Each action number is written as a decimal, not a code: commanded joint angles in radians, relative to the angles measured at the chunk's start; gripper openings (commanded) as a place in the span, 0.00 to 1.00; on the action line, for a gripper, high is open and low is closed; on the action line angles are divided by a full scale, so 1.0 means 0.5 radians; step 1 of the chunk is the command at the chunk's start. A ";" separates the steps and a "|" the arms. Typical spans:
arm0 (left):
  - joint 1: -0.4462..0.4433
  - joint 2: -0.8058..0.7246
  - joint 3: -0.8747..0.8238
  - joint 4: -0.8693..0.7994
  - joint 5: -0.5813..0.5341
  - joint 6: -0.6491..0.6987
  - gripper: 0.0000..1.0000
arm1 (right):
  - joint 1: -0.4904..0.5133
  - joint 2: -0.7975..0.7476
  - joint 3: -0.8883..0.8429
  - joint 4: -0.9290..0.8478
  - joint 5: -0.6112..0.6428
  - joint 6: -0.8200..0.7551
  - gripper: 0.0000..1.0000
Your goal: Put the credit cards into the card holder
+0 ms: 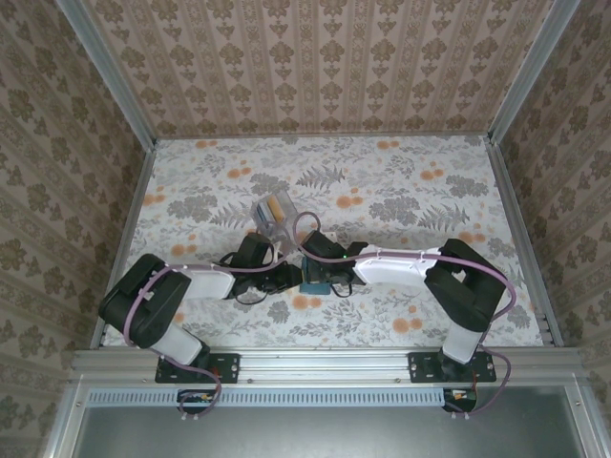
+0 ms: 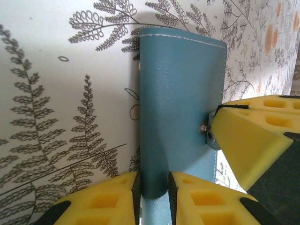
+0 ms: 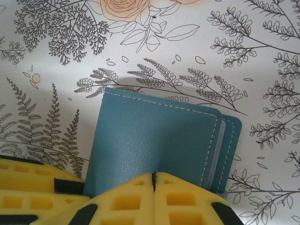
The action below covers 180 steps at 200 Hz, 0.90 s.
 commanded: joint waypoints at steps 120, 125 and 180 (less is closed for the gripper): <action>-0.036 0.456 -0.087 0.816 0.226 -0.331 0.16 | -0.054 0.139 -0.002 0.096 -0.152 0.031 0.00; -0.033 0.455 -0.091 0.820 0.224 -0.332 0.16 | -0.076 0.114 -0.025 0.119 -0.189 0.034 0.00; -0.003 0.373 -0.110 0.726 0.185 -0.300 0.17 | -0.323 -0.035 -0.189 0.350 -0.686 -0.043 0.00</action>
